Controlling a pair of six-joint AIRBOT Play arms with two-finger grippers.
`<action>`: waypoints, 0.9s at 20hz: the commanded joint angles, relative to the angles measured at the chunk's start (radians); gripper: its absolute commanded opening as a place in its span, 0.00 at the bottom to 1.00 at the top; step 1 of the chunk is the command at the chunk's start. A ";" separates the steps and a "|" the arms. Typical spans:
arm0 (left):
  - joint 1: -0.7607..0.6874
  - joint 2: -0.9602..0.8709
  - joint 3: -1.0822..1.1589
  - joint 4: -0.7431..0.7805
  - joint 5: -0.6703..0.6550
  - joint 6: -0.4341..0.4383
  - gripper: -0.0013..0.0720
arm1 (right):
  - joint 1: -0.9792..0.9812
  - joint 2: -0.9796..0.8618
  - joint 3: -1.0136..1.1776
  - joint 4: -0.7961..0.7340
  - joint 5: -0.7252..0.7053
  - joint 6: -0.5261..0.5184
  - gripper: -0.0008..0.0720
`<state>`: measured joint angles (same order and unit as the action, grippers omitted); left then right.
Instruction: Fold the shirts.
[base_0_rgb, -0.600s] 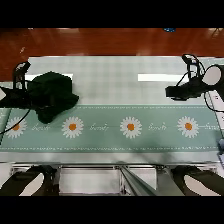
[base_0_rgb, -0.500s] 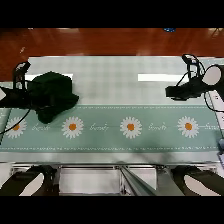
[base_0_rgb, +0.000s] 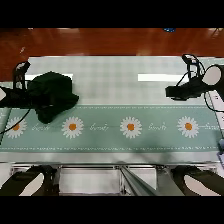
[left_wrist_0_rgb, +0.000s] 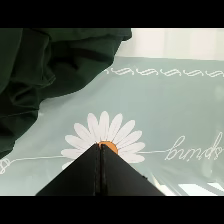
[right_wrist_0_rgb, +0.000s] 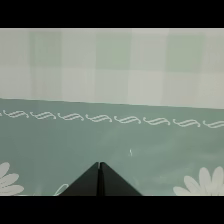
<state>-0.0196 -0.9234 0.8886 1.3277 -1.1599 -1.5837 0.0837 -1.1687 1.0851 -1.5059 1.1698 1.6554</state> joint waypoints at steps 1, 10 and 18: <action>0.000 -0.002 0.000 0.000 0.001 0.000 0.07 | 0.000 0.001 -0.001 0.008 -0.013 0.002 0.04; 0.001 -0.002 0.000 0.001 0.145 0.000 0.30 | 0.000 0.001 0.000 -0.025 -0.232 0.001 0.10; 0.097 -0.099 0.097 0.184 0.497 -0.068 0.71 | 0.000 0.071 -0.001 0.049 0.008 -0.148 0.57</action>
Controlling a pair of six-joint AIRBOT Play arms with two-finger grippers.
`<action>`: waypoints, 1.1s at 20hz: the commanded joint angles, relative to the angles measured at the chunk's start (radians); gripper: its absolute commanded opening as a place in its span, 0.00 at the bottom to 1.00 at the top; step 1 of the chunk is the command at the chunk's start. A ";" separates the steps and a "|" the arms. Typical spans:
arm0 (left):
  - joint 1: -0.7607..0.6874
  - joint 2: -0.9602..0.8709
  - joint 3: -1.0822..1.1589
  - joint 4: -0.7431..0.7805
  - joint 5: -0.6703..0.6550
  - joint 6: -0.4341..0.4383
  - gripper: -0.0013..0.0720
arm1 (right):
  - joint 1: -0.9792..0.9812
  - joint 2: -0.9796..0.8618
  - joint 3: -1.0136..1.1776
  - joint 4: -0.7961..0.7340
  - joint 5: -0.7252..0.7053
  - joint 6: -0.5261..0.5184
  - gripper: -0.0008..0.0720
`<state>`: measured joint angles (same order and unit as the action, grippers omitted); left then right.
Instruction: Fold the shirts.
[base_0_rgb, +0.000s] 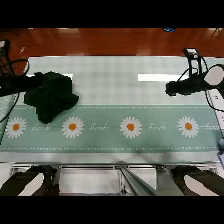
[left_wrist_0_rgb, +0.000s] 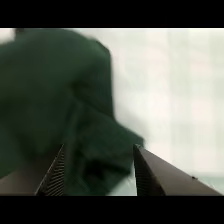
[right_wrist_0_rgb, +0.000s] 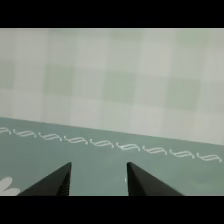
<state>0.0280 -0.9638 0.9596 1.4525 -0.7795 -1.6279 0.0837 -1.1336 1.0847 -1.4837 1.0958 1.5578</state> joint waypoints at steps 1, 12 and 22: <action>0.069 -0.104 0.026 0.059 0.116 -0.015 0.71 | 0.000 0.059 0.000 0.034 0.086 -0.045 0.57; 0.055 -0.545 0.127 0.059 -0.230 0.059 0.17 | 0.000 0.126 0.000 0.097 0.083 0.018 0.57; 0.052 -0.259 0.612 -0.192 -0.265 0.087 0.05 | 0.000 0.256 0.000 0.113 0.109 0.036 0.57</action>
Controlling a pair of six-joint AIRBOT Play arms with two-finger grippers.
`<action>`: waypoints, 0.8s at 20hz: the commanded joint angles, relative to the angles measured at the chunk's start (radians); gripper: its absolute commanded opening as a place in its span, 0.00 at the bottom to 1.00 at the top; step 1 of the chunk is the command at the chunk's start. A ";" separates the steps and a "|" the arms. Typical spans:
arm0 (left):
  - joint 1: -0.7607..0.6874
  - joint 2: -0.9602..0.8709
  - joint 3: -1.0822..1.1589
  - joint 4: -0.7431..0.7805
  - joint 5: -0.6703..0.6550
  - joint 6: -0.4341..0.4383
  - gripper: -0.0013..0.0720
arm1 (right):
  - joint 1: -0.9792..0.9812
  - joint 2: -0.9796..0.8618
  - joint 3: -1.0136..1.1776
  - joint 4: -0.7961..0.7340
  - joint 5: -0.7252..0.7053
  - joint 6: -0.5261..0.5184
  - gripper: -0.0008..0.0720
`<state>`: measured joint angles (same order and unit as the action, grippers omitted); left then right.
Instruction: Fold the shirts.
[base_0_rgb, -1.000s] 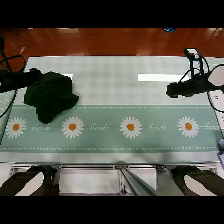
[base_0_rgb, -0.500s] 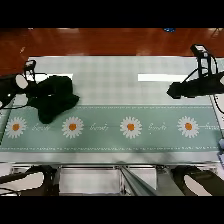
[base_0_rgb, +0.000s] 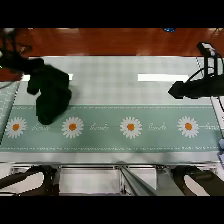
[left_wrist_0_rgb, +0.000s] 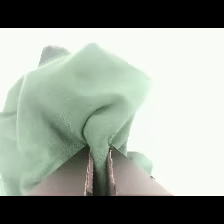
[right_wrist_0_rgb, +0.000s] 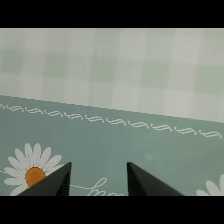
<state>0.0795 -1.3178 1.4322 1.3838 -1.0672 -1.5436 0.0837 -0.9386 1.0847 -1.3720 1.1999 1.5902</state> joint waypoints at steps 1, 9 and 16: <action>0.001 0.129 0.189 -0.158 0.033 0.003 0.05 | 0.000 0.096 0.000 0.003 0.006 0.005 0.57; -0.066 0.219 0.543 -0.311 0.042 0.010 0.05 | 0.000 0.324 0.000 0.005 0.023 0.044 0.57; -0.273 0.224 0.581 -0.500 0.149 0.014 0.05 | 0.000 0.425 0.000 0.004 0.030 0.066 0.57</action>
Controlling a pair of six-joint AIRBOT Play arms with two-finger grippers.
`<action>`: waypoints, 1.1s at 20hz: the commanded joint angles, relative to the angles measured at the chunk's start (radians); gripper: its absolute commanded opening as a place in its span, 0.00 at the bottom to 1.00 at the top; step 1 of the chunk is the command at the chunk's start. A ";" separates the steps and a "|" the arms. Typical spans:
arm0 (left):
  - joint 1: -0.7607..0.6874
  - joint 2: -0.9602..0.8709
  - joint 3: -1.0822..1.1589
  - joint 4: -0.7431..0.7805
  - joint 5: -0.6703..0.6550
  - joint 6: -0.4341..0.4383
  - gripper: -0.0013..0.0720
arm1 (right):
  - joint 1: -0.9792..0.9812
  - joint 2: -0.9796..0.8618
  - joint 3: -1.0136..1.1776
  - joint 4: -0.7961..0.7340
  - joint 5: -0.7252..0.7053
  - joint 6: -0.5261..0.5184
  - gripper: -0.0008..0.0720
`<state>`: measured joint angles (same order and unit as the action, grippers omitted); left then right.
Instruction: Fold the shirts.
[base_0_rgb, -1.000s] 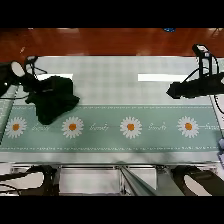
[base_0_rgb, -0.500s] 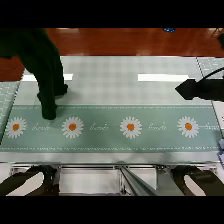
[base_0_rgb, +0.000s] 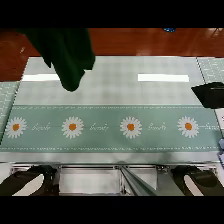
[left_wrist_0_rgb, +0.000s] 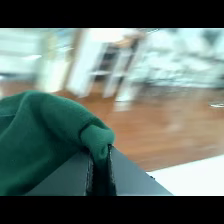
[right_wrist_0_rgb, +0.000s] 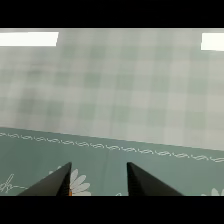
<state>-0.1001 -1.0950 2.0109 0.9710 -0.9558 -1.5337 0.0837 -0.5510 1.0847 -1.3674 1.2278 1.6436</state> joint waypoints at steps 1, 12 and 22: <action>-0.156 0.001 -0.024 -0.090 0.053 0.029 0.05 | 0.000 0.039 0.000 0.000 0.003 0.015 0.57; -0.414 0.095 -0.892 -0.090 0.234 0.064 0.05 | 0.000 0.039 0.000 -0.064 0.066 0.026 0.57; -0.112 0.061 -1.399 -0.020 0.028 0.082 0.71 | 0.000 -0.158 -0.204 0.038 -0.066 -0.020 0.57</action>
<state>-0.2741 -1.0107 0.6804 0.8989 -0.8749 -1.4544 0.0837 -0.6308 0.9554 -1.3651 1.2472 1.6417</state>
